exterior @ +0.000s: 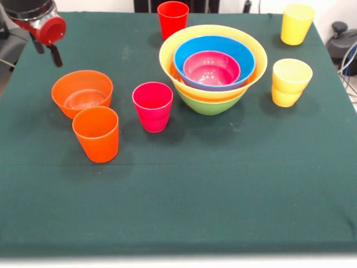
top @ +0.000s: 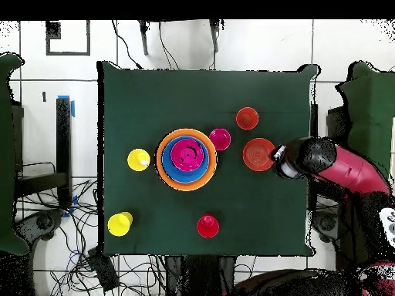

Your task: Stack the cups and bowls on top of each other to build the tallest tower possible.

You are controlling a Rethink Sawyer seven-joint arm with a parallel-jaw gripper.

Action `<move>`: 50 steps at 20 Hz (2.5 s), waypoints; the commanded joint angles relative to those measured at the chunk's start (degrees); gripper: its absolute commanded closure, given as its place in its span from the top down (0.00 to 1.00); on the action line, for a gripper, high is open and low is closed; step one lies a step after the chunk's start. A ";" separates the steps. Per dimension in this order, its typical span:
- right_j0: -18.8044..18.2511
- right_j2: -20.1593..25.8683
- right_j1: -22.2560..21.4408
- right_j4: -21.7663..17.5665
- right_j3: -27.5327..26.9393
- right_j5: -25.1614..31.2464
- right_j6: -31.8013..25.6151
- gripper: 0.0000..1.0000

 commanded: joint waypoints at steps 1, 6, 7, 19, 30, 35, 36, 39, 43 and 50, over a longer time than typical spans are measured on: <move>4.36 4.70 4.30 -0.31 -3.32 3.70 -1.68 1.00; 5.91 4.09 4.57 0.56 -3.10 2.68 0.43 1.00; 6.17 3.88 4.38 0.32 -3.15 2.46 0.38 1.00; 4.45 4.36 7.81 -0.21 -3.07 -1.68 -1.89 1.00; 3.59 4.61 8.16 -0.45 -3.02 -1.99 -2.78 1.00; 3.36 4.35 5.83 0.20 -0.11 -1.00 -2.29 1.00; 3.22 4.24 4.58 0.38 1.29 -0.93 -2.16 1.00; 3.10 3.98 0.85 1.00 3.58 1.55 -2.64 1.00; 2.82 4.44 0.48 1.01 3.02 2.71 -3.45 1.00; 2.72 5.03 3.52 0.04 1.22 -0.42 -2.83 1.00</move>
